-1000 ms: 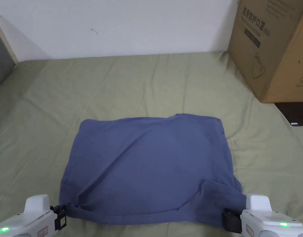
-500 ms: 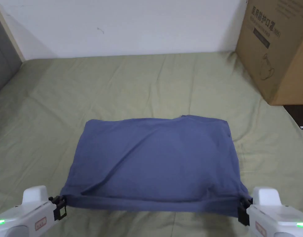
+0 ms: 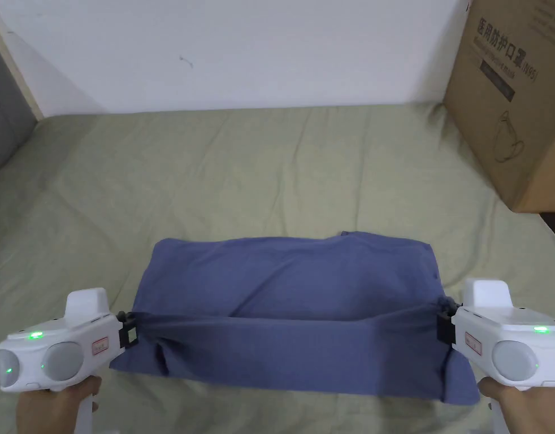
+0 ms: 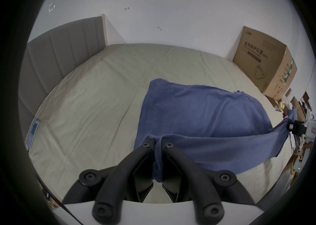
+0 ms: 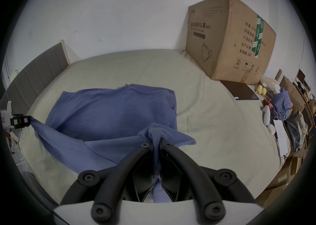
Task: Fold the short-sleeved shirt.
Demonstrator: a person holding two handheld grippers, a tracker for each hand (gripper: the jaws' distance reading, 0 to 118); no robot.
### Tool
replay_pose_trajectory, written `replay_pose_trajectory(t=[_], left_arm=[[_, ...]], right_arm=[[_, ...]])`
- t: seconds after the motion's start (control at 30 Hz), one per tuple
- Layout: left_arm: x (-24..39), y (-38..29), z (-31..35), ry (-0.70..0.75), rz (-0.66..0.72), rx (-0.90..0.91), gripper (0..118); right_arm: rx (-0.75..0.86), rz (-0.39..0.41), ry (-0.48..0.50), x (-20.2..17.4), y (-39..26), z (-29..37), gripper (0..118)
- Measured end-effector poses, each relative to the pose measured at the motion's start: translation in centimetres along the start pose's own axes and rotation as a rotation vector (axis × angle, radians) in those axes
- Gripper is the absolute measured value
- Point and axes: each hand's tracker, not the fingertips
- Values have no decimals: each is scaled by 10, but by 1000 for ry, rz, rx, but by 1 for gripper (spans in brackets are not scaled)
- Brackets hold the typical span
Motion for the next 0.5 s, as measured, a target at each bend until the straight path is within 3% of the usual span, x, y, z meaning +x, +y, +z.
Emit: replay_pose_trajectory(t=[0.27, 0.43, 0.5], left_arm=[[7, 4, -91, 47, -37, -189, 5], [24, -4, -94, 66, -52, -246, 6], [26, 1, -85, 72, -52, -236, 17]], right_arm=[[-146, -20, -31, 2, -3, -84, 4], [-226, -76, -31, -7, -13, -96, 4], [-213, -88, -29, -10, -11, -84, 6]])
